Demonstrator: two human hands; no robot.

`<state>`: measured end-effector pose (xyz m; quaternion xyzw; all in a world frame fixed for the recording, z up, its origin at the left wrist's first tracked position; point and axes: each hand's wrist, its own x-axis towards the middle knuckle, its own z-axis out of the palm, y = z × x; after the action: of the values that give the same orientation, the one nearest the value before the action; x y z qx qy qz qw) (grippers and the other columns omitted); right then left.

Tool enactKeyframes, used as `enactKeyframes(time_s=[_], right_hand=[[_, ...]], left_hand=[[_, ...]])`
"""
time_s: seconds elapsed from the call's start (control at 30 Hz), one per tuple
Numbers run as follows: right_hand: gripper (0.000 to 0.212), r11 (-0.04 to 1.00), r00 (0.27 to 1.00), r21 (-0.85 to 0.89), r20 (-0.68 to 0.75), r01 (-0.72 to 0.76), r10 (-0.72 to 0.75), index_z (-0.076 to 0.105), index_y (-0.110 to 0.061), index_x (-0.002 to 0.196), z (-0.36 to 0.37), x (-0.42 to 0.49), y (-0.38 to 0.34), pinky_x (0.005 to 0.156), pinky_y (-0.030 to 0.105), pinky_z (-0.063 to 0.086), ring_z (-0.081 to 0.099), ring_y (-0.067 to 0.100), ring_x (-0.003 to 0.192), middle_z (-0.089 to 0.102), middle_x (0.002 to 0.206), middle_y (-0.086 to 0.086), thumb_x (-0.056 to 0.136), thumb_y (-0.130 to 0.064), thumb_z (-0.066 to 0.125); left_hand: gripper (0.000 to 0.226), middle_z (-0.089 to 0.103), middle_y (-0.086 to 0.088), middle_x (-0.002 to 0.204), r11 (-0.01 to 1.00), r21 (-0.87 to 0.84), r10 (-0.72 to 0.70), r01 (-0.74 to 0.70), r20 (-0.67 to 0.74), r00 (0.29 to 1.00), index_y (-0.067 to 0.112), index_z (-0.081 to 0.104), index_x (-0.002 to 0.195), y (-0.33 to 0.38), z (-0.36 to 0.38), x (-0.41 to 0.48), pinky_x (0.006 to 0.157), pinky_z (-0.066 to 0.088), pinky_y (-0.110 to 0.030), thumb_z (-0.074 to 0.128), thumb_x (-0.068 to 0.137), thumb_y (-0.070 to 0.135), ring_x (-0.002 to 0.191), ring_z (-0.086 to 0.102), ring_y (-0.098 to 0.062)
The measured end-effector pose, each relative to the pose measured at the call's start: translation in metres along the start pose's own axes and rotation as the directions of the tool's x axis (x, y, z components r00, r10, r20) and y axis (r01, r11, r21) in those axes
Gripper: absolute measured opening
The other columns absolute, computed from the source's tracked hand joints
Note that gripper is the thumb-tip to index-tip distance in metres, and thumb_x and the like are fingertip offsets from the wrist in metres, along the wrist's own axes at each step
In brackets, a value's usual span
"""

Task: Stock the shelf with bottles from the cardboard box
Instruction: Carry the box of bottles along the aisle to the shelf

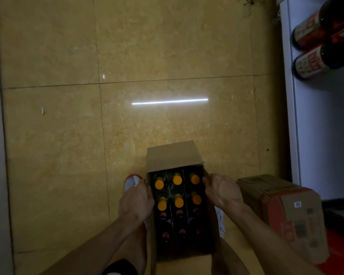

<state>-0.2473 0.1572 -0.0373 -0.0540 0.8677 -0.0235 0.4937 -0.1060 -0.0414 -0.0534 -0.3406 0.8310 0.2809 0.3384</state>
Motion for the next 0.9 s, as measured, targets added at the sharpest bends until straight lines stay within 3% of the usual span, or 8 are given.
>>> enactKeyframes(time_s=[0.13, 0.23, 0.4, 0.5, 0.6, 0.67, 0.77, 0.9], right_hand=[[0.035, 0.999, 1.0, 0.041, -0.015, -0.027, 0.028, 0.068, -0.01, 0.106, -0.013, 0.004, -0.007, 0.074, 0.029, 0.036, 0.066, 0.032, 0.107, 0.073, 0.112, 0.014, 0.107, -0.033, 0.042], [0.032, 0.997, 0.999, 0.066, -0.036, -0.029, 0.031, 0.067, -0.008, 0.106, -0.029, 0.01, -0.012, 0.074, 0.028, 0.035, 0.065, 0.032, 0.109, 0.072, 0.114, 0.014, 0.107, -0.03, 0.044], [0.026, 0.999, 0.999, -0.003, 0.013, 0.051, -0.051, 0.065, -0.011, 0.1, -0.062, 0.024, -0.016, 0.086, 0.032, 0.043, 0.06, 0.033, 0.117, 0.068, 0.123, 0.016, 0.107, -0.019, 0.042], [0.031, 0.996, 0.996, -0.023, 0.042, 0.082, -0.081, 0.068, -0.007, 0.11, -0.077, 0.036, -0.011, 0.089, 0.032, 0.044, 0.061, 0.032, 0.118, 0.067, 0.125, 0.015, 0.108, -0.018, 0.039], [0.036, 0.997, 0.996, 0.008, 0.038, 0.078, -0.079, 0.068, -0.006, 0.11, -0.089, 0.048, -0.003, 0.084, 0.031, 0.045, 0.065, 0.033, 0.112, 0.07, 0.12, 0.016, 0.109, -0.027, 0.038], [0.036, 0.995, 0.997, 0.068, 0.026, 0.067, -0.068, 0.065, -0.011, 0.093, -0.098, 0.055, 0.003, 0.077, 0.031, 0.042, 0.066, 0.033, 0.105, 0.072, 0.112, 0.016, 0.108, -0.033, 0.041], [0.04, 0.994, 0.996, 0.076, 0.04, 0.082, -0.085, 0.048, -0.019, 0.072, -0.114, 0.069, 0.01, 0.071, 0.03, 0.038, 0.06, 0.028, 0.088, 0.071, 0.103, 0.014, 0.108, -0.037, 0.04], [0.04, 0.988, 0.994, 0.119, 0.039, 0.094, -0.1, 0.055, -0.016, 0.079, -0.131, 0.087, 0.015, 0.065, 0.03, 0.035, 0.057, 0.023, 0.078, 0.063, 0.085, 0.006, 0.108, -0.039, 0.039]], left_hand=[[0.03, 0.069, -0.014, 0.113, 0.999, 0.031, 0.028, -0.029, 0.006, 1.0, 0.009, 0.058, 0.118, 0.009, -0.016, 0.015, 0.077, 0.046, -0.033, 0.039, 0.107, 0.029, 0.105, 0.066, -0.033], [0.028, 0.071, -0.011, 0.106, 0.998, 0.018, 0.058, -0.058, -0.001, 0.998, 0.01, 0.057, 0.118, 0.018, -0.027, 0.03, 0.069, 0.043, -0.029, 0.039, 0.107, 0.028, 0.096, 0.069, -0.03], [0.028, 0.072, -0.013, 0.108, 0.997, 0.051, 0.057, -0.056, -0.021, 0.998, 0.011, 0.055, 0.122, 0.037, -0.038, 0.044, 0.07, 0.043, -0.031, 0.037, 0.107, 0.027, 0.097, 0.069, -0.032], [0.029, 0.073, -0.014, 0.108, 0.996, 0.083, 0.034, -0.03, -0.042, 0.999, 0.012, 0.056, 0.123, 0.053, -0.046, 0.051, 0.07, 0.044, -0.032, 0.037, 0.107, 0.028, 0.096, 0.069, -0.034], [0.029, 0.072, -0.015, 0.107, 0.994, 0.107, 0.027, -0.024, -0.024, 0.999, 0.012, 0.056, 0.122, 0.067, -0.054, 0.058, 0.067, 0.04, -0.031, 0.037, 0.108, 0.028, 0.096, 0.068, -0.035], [0.03, 0.072, -0.015, 0.108, 0.993, 0.115, 0.02, -0.019, -0.011, 1.0, 0.013, 0.056, 0.123, 0.077, -0.06, 0.064, 0.068, 0.043, -0.032, 0.036, 0.108, 0.029, 0.096, 0.068, -0.036], [0.031, 0.072, -0.015, 0.11, 0.992, 0.125, 0.013, -0.012, -0.005, 1.0, 0.013, 0.055, 0.127, 0.09, -0.072, 0.075, 0.075, 0.052, -0.036, 0.038, 0.107, 0.031, 0.097, 0.068, -0.037], [0.031, 0.071, -0.019, 0.108, 0.992, 0.122, 0.028, -0.027, -0.011, 1.0, 0.01, 0.055, 0.124, 0.11, -0.087, 0.09, 0.077, 0.052, -0.039, 0.04, 0.107, 0.032, 0.097, 0.067, -0.039]])
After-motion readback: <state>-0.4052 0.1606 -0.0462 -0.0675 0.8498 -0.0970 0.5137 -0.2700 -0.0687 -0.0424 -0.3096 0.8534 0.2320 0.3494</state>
